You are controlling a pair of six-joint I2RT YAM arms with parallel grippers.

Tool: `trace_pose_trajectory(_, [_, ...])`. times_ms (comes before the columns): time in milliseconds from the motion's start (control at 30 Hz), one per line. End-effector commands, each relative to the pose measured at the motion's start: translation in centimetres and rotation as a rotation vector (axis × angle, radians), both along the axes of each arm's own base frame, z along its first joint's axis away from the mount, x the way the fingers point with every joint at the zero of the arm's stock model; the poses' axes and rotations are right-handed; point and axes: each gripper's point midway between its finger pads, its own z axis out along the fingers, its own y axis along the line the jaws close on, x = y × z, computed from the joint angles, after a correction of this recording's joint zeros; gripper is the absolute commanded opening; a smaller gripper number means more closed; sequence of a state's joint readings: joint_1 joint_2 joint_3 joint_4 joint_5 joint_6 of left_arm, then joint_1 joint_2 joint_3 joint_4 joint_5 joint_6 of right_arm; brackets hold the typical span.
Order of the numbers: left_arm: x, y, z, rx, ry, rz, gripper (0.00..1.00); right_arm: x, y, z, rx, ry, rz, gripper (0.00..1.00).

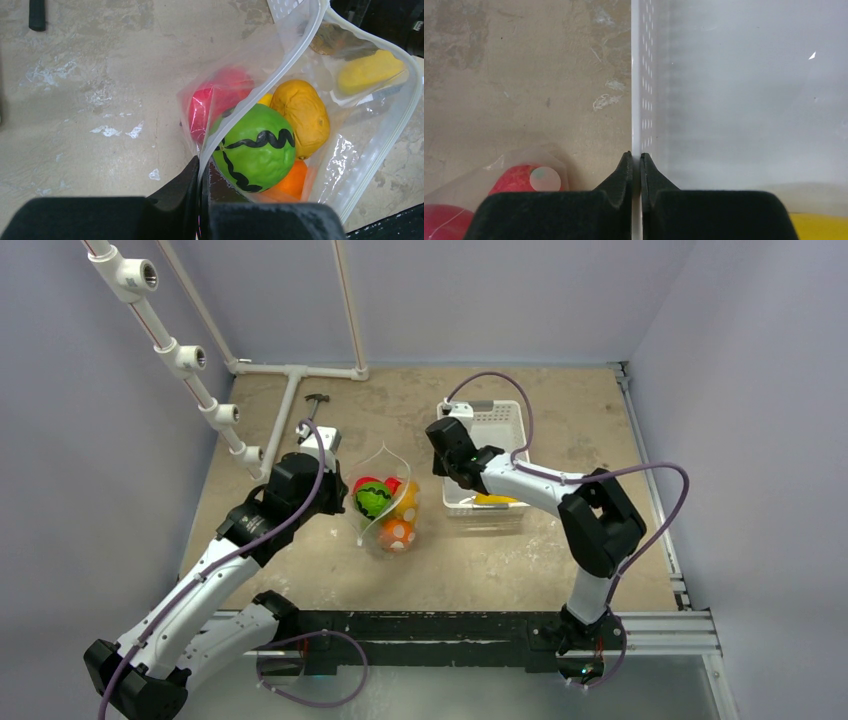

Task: Place the food in the zip-top bag and seal the zipper
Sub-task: Move the bin to the center of the board, then pick up the fake fruit from the bin.

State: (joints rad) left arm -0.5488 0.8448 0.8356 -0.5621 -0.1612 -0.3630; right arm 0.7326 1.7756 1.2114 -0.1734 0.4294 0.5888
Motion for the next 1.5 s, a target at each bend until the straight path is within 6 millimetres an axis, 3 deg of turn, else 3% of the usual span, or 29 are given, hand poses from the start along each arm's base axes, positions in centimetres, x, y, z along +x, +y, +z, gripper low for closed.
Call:
trace_pose_trajectory(0, [0.6,0.1,0.7,-0.01,-0.041,0.015,0.0,2.0,1.9,3.0,0.056,-0.088,0.041,0.0])
trace_pose_trajectory(100, [0.6,0.1,0.7,-0.01,-0.04,0.014,0.0,1.8,1.9,2.9,0.04,-0.088,0.066,0.01])
trace_pose_trajectory(167, [0.6,0.1,0.8,-0.011,-0.041,0.014,0.0,1.5,1.4,3.2,0.036,-0.096,0.058,0.16])
trace_pose_trajectory(267, [0.7,0.1,0.7,-0.01,-0.038,0.012,0.0,1.3,0.8,4.9,0.053,-0.125,0.033,0.31])
trace_pose_trajectory(333, [0.7,0.0,0.6,-0.01,-0.035,0.009,0.0,0.9,0.4,6.7,0.074,-0.148,0.024,0.35])
trace_pose_trajectory(433, [0.6,-0.1,0.6,-0.011,-0.034,0.004,0.0,0.1,-0.4,8.5,0.102,-0.16,0.009,0.57])
trace_pose_trajectory(567, [0.6,-0.1,0.7,-0.015,-0.037,0.0,0.0,-0.6,-1.7,10.9,0.121,-0.198,-0.021,0.75])
trace_pose_trajectory(767, [0.5,-0.2,0.8,-0.021,-0.039,-0.008,0.0,-1.6,-3.6,11.6,0.128,-0.169,-0.11,0.98])
trace_pose_trajectory(1067, [0.3,-0.5,1.3,-0.038,-0.052,-0.022,0.0,-3.6,-6.6,7.7,0.127,0.008,-0.381,0.99])
trace_pose_trajectory(1233, [0.2,-0.6,1.3,-0.044,-0.052,-0.029,0.0,-3.8,-7.0,6.3,0.155,0.073,-0.474,0.99])
trace_pose_trajectory(1467, [0.1,-0.6,1.6,-0.052,-0.06,-0.036,0.0,-3.5,-7.9,6.8,0.238,0.082,-0.596,0.99])
